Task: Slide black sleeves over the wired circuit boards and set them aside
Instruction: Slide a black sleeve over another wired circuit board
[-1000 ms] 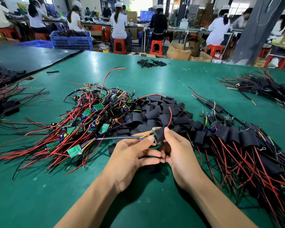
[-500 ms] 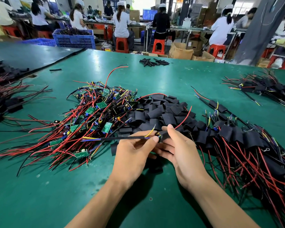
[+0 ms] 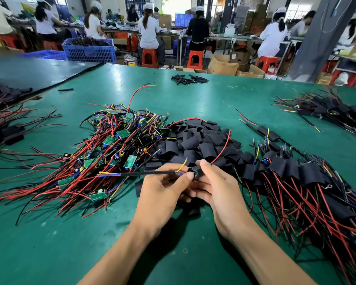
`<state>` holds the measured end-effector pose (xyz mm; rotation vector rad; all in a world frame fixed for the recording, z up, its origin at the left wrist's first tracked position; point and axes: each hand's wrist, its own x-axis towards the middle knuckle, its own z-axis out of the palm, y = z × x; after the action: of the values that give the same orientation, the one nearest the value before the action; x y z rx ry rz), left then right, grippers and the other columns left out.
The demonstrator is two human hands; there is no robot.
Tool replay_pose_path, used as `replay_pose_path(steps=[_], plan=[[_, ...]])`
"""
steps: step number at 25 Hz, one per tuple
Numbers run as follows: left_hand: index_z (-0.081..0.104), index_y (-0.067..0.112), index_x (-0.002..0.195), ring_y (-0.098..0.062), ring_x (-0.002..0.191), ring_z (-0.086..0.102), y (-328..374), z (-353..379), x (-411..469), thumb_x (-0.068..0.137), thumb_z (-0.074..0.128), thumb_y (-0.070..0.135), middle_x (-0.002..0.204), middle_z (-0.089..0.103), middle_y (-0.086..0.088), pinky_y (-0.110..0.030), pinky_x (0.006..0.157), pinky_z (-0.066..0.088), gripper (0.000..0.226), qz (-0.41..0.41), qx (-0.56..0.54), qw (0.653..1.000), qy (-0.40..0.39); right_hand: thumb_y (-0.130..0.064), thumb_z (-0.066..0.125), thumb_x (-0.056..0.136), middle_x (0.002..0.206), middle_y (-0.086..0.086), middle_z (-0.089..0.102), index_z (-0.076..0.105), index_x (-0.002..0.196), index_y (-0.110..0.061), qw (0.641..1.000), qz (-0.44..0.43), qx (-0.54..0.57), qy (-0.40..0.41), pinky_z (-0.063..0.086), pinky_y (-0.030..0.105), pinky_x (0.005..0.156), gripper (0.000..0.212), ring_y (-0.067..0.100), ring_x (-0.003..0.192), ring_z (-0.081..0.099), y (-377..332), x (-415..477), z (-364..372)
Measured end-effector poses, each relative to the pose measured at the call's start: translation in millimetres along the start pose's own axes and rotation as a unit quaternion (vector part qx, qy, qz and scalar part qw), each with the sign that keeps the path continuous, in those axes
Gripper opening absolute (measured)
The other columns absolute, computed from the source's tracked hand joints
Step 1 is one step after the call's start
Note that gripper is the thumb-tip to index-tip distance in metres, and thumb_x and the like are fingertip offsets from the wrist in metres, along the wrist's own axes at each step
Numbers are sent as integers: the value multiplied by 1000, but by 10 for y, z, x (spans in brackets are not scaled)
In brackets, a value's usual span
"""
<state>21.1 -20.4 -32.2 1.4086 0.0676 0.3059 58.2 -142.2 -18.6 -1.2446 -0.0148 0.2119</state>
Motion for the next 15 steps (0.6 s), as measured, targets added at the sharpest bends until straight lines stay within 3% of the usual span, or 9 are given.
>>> replay_pose_path(steps=[3,8,11,13,15], plan=[[72,17,110,-23,65,65,4,1,-13,96,63,10,82,74,-12,-29,59,54,18,-1,-5,999,-40,-26,60,98,71,14,67,72,84,-7,1000,-2,-4,-24,54,31,50,26,22,51,53,11,-23,2],[74,13,105,-30,69,68,8,-9,-23,98,60,8,88,75,-19,-33,61,58,16,-16,-3,999,-51,-25,59,98,70,11,66,73,87,-7,999,8,4,-31,47,29,46,26,18,50,50,35,-44,3],[73,8,103,-41,72,69,-6,-15,-13,97,62,7,87,75,-20,-36,62,59,14,-24,-1,999,-42,-25,58,98,73,16,61,65,89,5,1000,13,3,-25,44,30,48,32,19,50,46,51,-40,-2],[73,6,102,-46,75,69,-9,-24,-9,96,63,7,87,75,-21,-36,63,59,12,-33,-5,999,-41,-24,58,99,74,17,59,65,86,2,1000,11,0,-25,43,31,49,30,18,50,45,57,-44,5],[74,3,98,-40,70,69,12,-32,-3,92,66,6,85,74,-22,-35,61,59,10,-48,-16,998,-38,-22,58,99,71,15,59,68,82,-7,1000,1,-1,-26,45,31,50,25,19,51,47,56,-43,3]])
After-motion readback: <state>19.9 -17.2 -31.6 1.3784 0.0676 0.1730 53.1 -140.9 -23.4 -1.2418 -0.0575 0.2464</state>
